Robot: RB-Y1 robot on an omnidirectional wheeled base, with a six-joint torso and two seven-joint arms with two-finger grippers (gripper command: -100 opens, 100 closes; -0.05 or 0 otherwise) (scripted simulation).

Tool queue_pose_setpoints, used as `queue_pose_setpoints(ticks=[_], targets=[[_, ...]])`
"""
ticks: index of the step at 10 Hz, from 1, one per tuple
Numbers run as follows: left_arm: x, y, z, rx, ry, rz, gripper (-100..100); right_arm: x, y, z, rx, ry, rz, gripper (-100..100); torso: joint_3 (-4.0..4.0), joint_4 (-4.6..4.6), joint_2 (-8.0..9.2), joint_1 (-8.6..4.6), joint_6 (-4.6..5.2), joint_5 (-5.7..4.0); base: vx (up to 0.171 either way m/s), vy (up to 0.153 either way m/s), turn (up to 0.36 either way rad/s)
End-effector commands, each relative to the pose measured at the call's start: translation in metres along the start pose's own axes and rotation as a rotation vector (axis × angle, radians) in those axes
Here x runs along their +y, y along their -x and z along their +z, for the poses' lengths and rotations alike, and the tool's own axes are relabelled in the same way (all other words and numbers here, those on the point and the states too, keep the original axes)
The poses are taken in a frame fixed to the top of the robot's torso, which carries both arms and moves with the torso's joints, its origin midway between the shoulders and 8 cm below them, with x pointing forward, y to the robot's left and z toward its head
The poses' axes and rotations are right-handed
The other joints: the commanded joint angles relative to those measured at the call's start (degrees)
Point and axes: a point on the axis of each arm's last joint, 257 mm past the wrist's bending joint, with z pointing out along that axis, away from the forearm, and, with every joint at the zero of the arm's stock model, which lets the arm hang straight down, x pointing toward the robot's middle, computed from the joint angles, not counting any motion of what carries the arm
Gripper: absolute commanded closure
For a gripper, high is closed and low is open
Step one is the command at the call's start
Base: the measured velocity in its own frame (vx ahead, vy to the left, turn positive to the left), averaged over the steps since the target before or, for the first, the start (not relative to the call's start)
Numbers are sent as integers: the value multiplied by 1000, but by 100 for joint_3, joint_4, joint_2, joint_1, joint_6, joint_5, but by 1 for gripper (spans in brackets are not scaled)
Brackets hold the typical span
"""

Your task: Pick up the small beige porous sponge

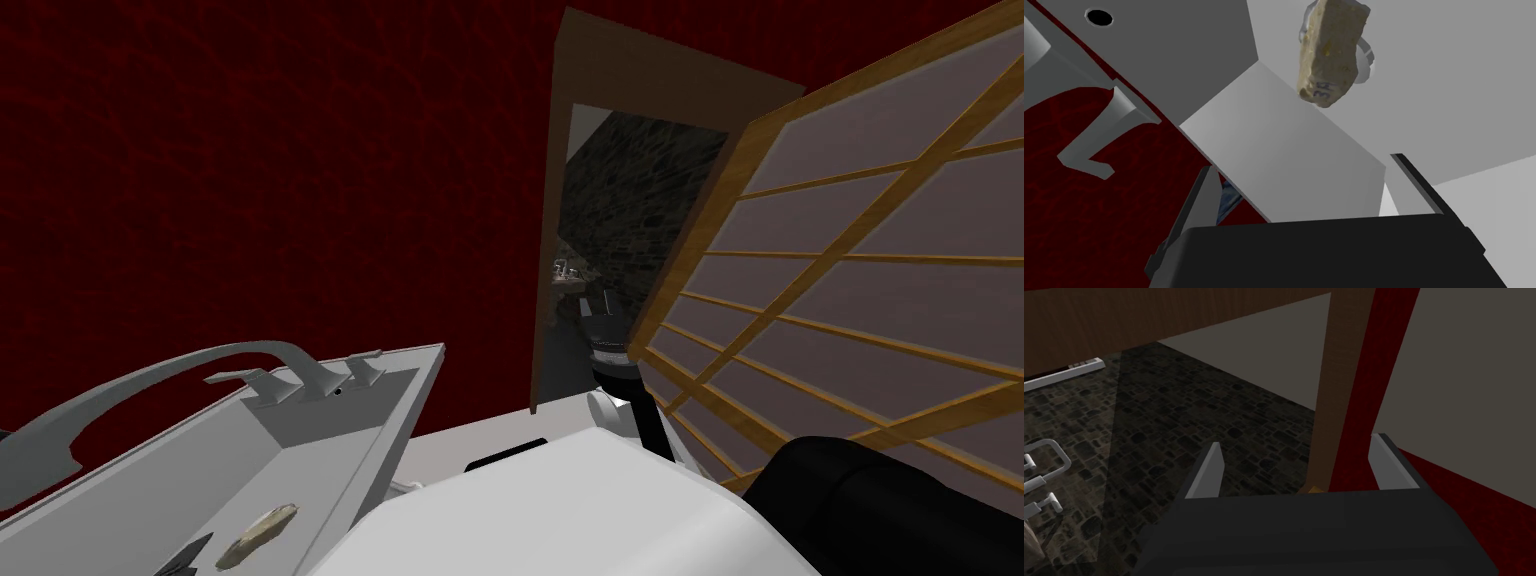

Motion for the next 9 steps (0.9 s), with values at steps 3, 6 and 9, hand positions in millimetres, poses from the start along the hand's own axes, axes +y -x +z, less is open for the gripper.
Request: queue_pose_setpoints(ticks=[3, 6, 9], targets=[[68, 1, -12, -20, 163, -59, -100, 0, 0, 0, 0, 0, 0, 0, -10, -4, -18, -1, -3, 0, 143, 51, -198], [64, 0, -6, -18, 141, -56, -100, 0, 0, 0, 0, 0, 0, 0, 15, 5, 27, -22, -7, -5, 23, 16, -4], [65, -1, -2, -18, 139, -58, -100, 0, 0, 0, 0, 0, 0, 0, 20, 7, 35, -6, -7, -1, 7, 38, -2]])
